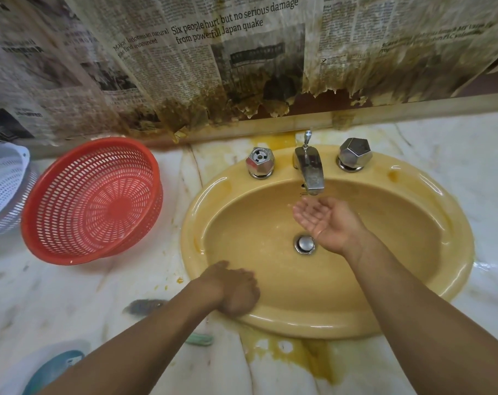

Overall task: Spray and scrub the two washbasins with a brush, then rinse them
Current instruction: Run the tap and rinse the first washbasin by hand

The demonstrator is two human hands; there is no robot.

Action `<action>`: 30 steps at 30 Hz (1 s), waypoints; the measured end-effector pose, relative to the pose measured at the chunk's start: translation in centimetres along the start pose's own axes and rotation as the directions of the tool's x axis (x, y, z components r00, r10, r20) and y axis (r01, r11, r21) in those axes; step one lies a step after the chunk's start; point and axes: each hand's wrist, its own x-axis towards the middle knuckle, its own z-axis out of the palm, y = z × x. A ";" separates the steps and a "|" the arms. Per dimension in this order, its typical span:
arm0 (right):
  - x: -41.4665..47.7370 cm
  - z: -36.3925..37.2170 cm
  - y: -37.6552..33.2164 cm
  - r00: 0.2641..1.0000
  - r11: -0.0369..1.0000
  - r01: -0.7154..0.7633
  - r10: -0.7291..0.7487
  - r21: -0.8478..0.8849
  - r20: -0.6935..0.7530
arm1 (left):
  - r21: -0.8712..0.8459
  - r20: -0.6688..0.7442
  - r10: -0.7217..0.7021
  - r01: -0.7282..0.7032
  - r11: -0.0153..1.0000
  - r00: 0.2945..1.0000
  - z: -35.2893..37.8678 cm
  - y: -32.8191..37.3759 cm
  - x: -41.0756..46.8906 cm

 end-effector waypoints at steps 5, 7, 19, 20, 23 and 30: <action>-2.1 2.8 3.1 0.987 0.912 -0.046 0.103 -0.407 0.120 | -0.020 -0.036 -0.052 0.052 0.998 0.998 0.2 -0.3 1.1; -3.3 3.0 4.5 0.976 0.760 -0.037 0.168 -0.649 0.141 | -0.037 -0.058 -0.081 0.079 0.996 0.995 -0.2 -0.5 1.8; -1.1 -1.2 0.3 1.000 0.994 0.009 -0.010 -0.106 -0.004 | -0.207 -0.153 -0.075 0.042 0.977 0.985 0.6 3.4 -0.5; -1.0 -1.1 -0.1 1.000 0.999 0.008 -0.008 -0.044 -0.002 | -0.179 -0.202 -0.103 0.067 0.982 0.974 1.1 2.5 -0.7; -0.9 0.3 0.0 1.000 0.999 0.003 -0.004 -0.049 -0.007 | -0.085 -0.378 -0.139 0.115 0.990 0.915 3.0 -1.3 -1.1; -3.0 6.6 6.7 0.949 0.830 -0.053 0.215 -0.556 0.231 | -0.006 -0.750 -0.057 0.080 0.997 0.659 6.9 -2.4 -1.7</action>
